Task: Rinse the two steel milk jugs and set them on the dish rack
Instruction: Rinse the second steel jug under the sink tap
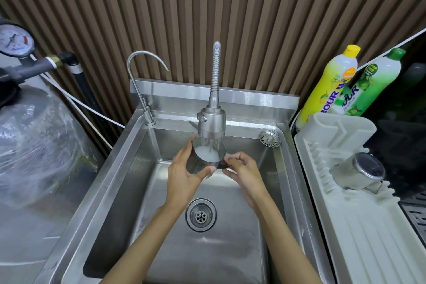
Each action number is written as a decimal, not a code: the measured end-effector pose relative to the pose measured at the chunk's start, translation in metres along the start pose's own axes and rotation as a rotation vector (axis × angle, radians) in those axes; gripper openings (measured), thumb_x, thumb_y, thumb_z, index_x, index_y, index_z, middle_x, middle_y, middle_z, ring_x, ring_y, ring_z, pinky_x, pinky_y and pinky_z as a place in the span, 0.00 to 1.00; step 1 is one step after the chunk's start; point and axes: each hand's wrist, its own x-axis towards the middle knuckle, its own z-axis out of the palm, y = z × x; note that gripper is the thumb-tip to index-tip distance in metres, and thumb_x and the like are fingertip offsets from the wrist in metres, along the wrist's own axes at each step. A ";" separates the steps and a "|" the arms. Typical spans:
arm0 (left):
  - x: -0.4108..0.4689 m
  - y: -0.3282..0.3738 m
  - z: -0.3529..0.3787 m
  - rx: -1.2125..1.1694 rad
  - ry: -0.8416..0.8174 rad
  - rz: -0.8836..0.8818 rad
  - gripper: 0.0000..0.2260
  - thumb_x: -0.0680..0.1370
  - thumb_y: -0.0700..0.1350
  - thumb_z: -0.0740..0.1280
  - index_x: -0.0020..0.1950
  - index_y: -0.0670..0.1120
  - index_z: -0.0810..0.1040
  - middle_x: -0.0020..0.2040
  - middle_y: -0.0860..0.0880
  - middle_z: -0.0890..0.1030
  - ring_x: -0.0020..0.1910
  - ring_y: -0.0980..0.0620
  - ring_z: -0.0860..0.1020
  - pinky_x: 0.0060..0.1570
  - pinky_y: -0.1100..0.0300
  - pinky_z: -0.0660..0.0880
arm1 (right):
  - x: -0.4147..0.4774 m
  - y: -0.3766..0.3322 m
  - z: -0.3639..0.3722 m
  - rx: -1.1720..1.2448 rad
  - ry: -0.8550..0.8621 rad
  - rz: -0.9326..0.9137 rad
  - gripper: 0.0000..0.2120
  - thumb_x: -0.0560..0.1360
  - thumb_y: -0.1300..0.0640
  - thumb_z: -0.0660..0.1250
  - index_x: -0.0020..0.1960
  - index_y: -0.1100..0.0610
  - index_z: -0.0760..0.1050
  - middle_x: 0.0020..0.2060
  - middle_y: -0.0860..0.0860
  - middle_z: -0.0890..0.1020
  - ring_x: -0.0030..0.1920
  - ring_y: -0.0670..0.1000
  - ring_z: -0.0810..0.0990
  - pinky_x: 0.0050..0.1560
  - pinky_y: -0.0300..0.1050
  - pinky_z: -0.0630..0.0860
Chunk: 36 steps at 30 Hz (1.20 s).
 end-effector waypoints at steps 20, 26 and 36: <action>-0.017 -0.017 0.007 0.050 0.061 -0.150 0.37 0.59 0.56 0.78 0.67 0.53 0.72 0.55 0.51 0.81 0.49 0.58 0.78 0.44 0.82 0.67 | -0.003 0.002 -0.009 -0.217 0.017 0.013 0.06 0.74 0.59 0.66 0.39 0.58 0.72 0.36 0.54 0.81 0.40 0.50 0.82 0.43 0.43 0.80; -0.019 -0.016 0.007 0.052 0.045 -0.161 0.37 0.60 0.54 0.78 0.67 0.53 0.72 0.54 0.51 0.82 0.49 0.60 0.77 0.49 0.67 0.70 | -0.004 0.004 -0.009 -0.221 0.027 0.005 0.08 0.74 0.60 0.66 0.37 0.57 0.72 0.34 0.51 0.81 0.40 0.49 0.82 0.43 0.43 0.79; -0.014 -0.027 0.010 -0.119 -0.053 -0.208 0.39 0.57 0.57 0.77 0.67 0.54 0.71 0.55 0.57 0.81 0.57 0.62 0.77 0.60 0.62 0.73 | -0.001 0.002 -0.012 -0.260 0.021 -0.067 0.11 0.71 0.63 0.68 0.32 0.57 0.69 0.49 0.53 0.83 0.46 0.48 0.81 0.49 0.42 0.78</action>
